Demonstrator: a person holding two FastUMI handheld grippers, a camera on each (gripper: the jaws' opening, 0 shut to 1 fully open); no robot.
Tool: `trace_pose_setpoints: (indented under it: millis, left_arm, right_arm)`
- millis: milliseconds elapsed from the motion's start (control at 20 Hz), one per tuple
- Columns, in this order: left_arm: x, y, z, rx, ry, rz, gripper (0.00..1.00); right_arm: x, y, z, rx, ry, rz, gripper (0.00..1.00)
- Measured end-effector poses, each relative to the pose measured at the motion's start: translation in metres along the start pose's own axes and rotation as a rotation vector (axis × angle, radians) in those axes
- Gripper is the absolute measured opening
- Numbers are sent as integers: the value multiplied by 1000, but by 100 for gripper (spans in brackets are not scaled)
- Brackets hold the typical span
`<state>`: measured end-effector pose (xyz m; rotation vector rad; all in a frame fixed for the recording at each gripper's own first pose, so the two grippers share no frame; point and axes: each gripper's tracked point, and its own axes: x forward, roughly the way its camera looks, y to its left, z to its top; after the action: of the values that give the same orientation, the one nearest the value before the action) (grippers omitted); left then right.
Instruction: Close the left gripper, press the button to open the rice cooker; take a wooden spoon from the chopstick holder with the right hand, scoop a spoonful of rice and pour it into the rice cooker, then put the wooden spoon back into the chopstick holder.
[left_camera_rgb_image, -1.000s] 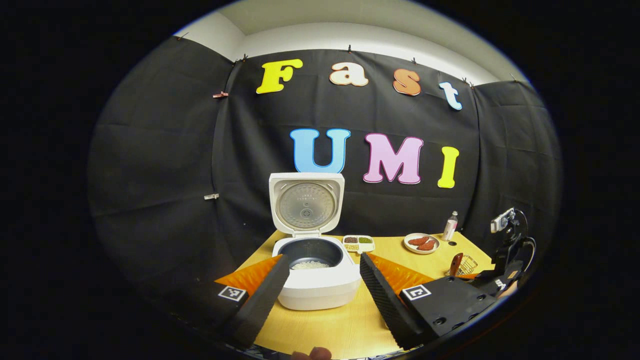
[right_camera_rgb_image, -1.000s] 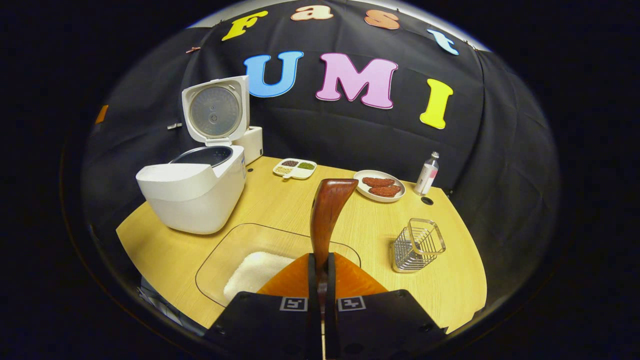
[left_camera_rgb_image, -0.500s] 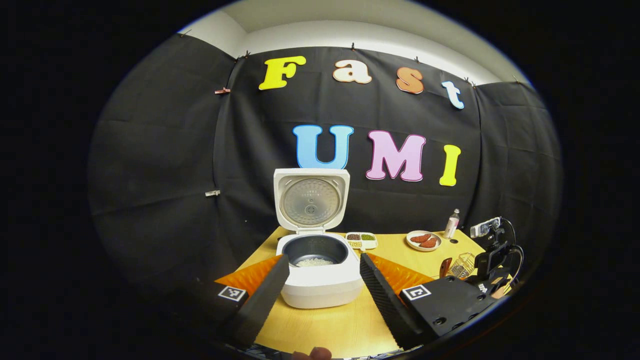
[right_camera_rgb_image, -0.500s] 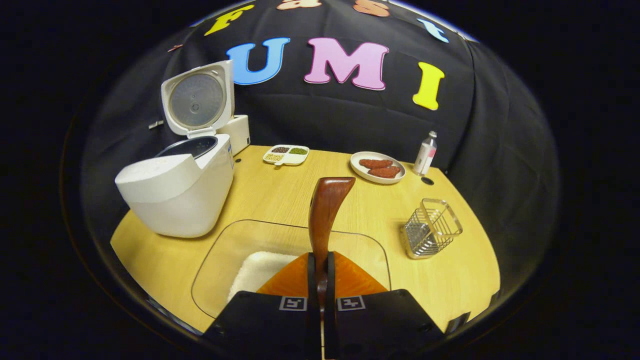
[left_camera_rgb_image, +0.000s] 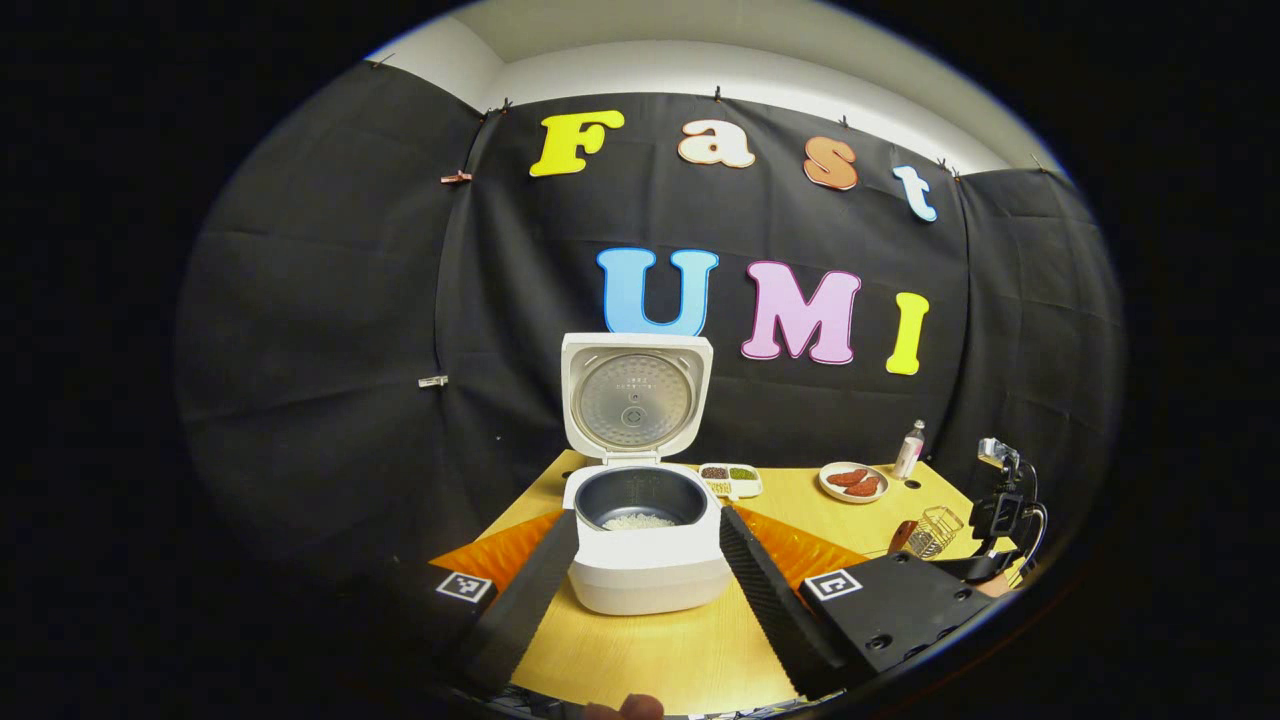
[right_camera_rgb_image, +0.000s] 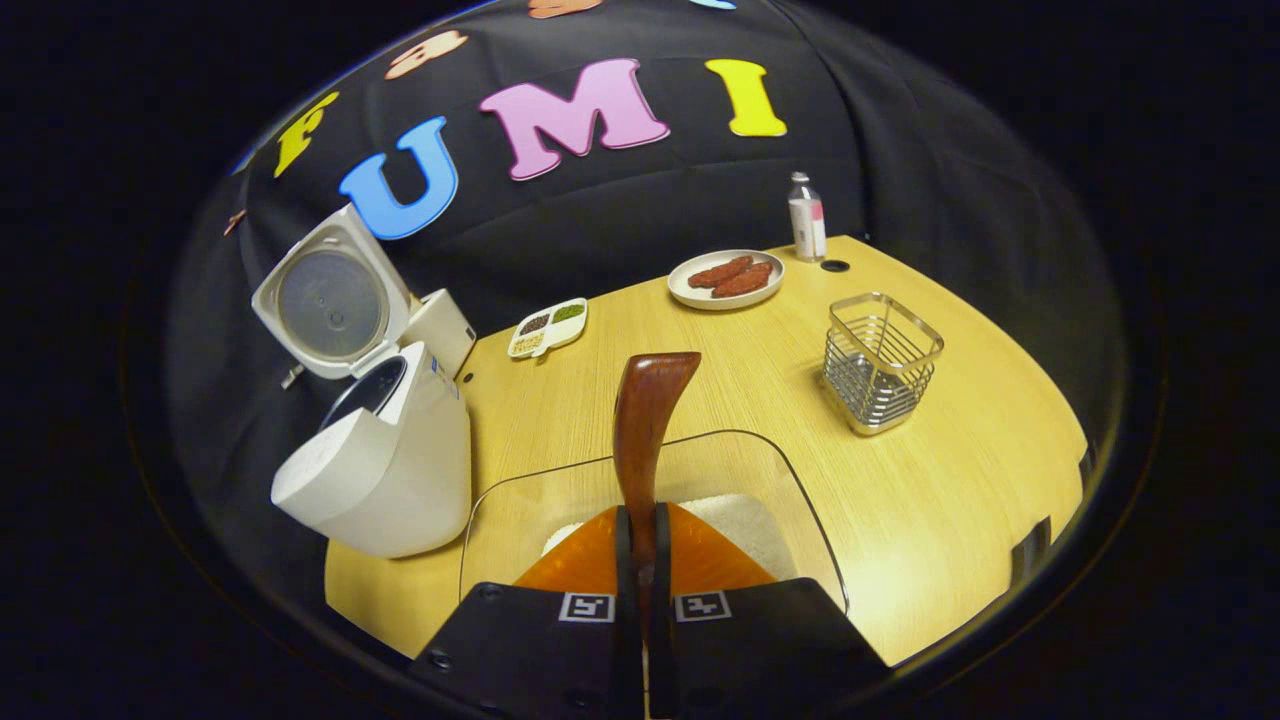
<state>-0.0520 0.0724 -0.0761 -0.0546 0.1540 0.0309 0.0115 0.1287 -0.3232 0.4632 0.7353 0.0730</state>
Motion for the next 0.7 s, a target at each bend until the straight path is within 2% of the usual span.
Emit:
trace_pose_setpoints:
  millis: [300,700]
  left_arm:
    - [-5,-3,2,3,-8,-3,97]
    - [-8,-8,2,3,-11,-11,97]
  right_arm:
    - [-11,-21,19,249,-28,39,7]
    - [-40,-20,54,427,-70,112,7]
